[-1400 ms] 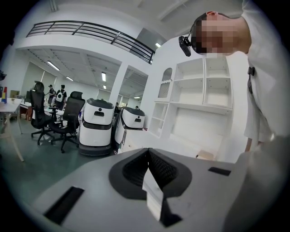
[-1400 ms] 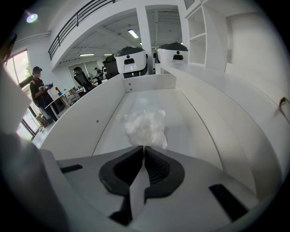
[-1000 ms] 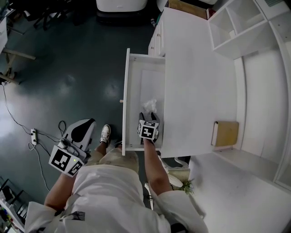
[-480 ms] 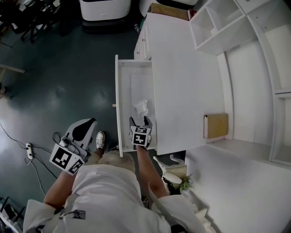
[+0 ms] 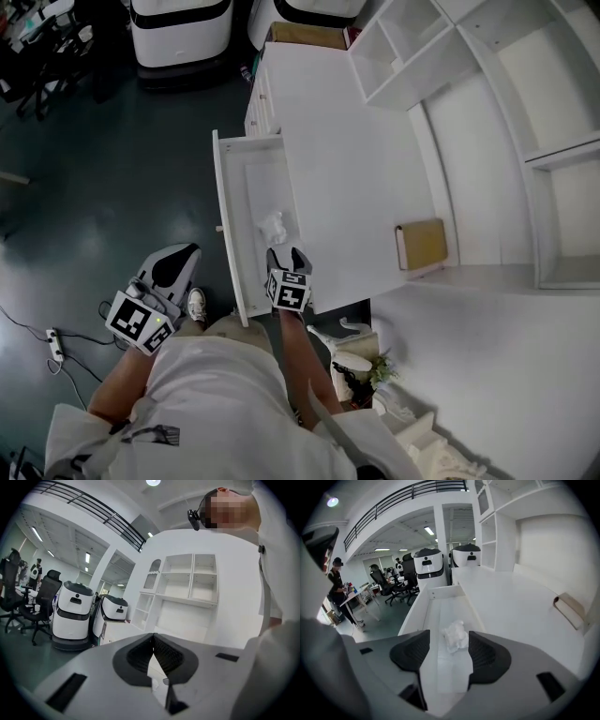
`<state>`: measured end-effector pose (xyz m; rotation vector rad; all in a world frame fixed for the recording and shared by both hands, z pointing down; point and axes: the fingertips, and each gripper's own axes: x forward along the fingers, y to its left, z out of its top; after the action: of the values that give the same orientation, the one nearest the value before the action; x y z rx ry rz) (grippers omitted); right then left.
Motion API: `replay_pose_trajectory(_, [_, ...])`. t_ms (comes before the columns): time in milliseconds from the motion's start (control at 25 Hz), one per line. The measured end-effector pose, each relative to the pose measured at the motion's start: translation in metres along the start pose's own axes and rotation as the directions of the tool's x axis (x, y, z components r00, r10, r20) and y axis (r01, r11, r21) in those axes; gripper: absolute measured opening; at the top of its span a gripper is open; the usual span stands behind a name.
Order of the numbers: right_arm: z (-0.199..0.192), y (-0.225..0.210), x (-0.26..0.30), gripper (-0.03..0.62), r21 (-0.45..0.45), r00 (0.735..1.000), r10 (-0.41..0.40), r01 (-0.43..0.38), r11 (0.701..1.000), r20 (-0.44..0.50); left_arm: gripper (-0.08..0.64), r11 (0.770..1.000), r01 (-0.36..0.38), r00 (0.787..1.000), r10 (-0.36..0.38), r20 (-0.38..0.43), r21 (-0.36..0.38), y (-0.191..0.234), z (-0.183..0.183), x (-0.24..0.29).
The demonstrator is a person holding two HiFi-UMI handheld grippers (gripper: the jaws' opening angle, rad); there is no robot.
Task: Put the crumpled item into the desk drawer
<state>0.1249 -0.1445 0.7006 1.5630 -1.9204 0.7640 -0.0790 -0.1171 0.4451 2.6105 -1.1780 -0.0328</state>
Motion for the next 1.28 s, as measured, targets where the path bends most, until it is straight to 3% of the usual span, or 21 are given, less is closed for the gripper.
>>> replay_pose_trajectory(360, [0.040,-0.019,-0.058,0.096,0.116,0.989,-0.047,0.030,0.993,0.143,0.015,0.996,0.084,0.995,-0.086,0.057,0.030,-0.014,0.026,0.007])
replay_pose_trajectory(480, [0.060,-0.031,-0.081,0.030,0.148,0.974,-0.079,0.048,0.988,0.212,0.015,0.993,0.106,0.992,-0.109,0.066,0.044,-0.018,0.032,0.008])
replay_pose_trajectory(640, [0.096,-0.046,-0.118,0.011,0.156,0.940,-0.102,0.053,0.986,0.325,0.015,0.991,0.117,0.989,-0.121,0.083,0.061,-0.019,0.042,0.014])
replay_pose_trajectory(800, [0.139,-0.063,-0.171,0.009,0.138,0.878,-0.113,0.054,0.989,0.466,0.015,0.989,0.111,0.986,-0.122,0.110,0.099,-0.021,0.059,0.020])
replay_pose_trajectory(1000, [0.190,-0.081,-0.249,0.009,0.119,0.761,-0.148,0.093,0.988,0.631,0.015,0.988,0.093,0.982,-0.112,0.150,0.125,-0.021,0.084,0.022])
replay_pose_trajectory(1280, [0.227,-0.089,-0.336,0.009,0.062,0.626,-0.172,0.194,0.979,0.761,0.015,0.985,0.087,0.971,-0.117,0.209,0.147,-0.029,0.118,0.026])
